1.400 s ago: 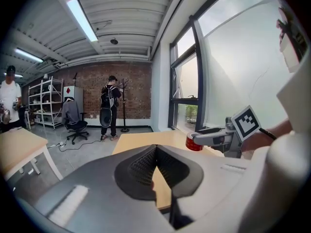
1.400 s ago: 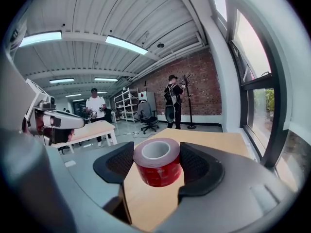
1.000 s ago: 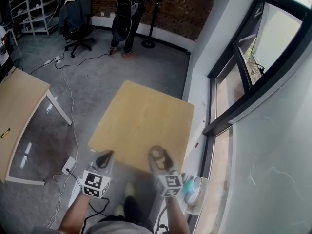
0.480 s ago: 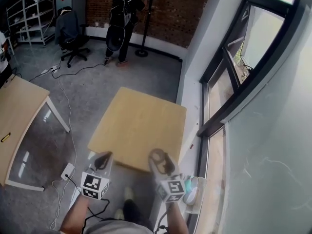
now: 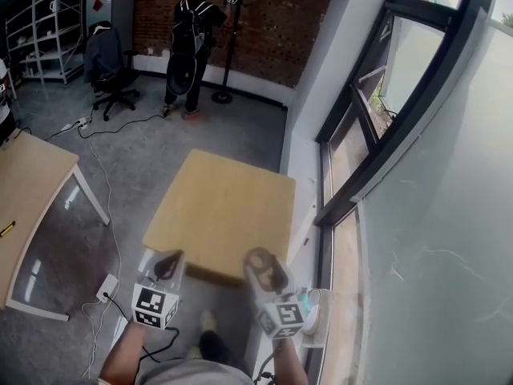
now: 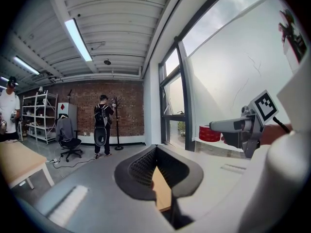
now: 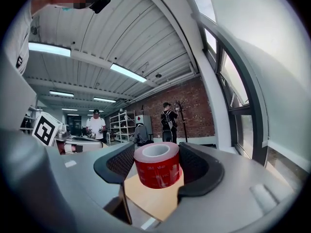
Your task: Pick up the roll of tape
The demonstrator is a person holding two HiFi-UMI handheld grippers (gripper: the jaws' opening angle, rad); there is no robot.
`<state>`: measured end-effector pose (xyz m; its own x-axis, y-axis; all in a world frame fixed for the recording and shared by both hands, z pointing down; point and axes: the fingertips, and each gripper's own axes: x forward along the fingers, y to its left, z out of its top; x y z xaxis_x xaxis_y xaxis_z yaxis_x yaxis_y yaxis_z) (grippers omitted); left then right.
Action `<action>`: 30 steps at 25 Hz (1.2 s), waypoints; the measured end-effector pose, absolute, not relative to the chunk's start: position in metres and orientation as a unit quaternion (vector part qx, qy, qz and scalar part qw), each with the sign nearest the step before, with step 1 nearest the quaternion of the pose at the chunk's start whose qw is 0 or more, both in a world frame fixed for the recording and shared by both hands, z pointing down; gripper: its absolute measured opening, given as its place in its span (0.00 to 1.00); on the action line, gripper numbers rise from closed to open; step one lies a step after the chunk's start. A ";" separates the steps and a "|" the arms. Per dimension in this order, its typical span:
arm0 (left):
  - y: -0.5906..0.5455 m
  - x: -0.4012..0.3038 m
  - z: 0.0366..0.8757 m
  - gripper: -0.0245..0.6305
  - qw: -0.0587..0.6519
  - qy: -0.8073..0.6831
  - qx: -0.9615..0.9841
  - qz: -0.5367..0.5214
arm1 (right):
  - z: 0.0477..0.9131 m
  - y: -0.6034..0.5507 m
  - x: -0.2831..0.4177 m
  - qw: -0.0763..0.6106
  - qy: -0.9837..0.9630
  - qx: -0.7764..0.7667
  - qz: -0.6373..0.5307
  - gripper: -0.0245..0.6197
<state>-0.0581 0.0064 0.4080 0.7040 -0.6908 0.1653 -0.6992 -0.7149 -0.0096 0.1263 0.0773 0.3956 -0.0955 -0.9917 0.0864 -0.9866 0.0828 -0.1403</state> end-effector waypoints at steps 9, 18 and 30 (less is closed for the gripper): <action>0.029 -0.068 0.389 0.04 0.015 -0.368 0.928 0.056 | 0.377 0.111 0.113 0.023 0.732 -0.678 -0.059 0.51; 0.045 -0.073 0.382 0.04 0.009 -0.358 0.932 0.047 | 0.370 0.136 0.099 0.029 0.728 -0.684 -0.046 0.50; 0.057 -0.078 0.377 0.04 0.003 -0.353 0.935 0.040 | 0.360 0.147 0.089 0.039 0.728 -0.684 -0.033 0.50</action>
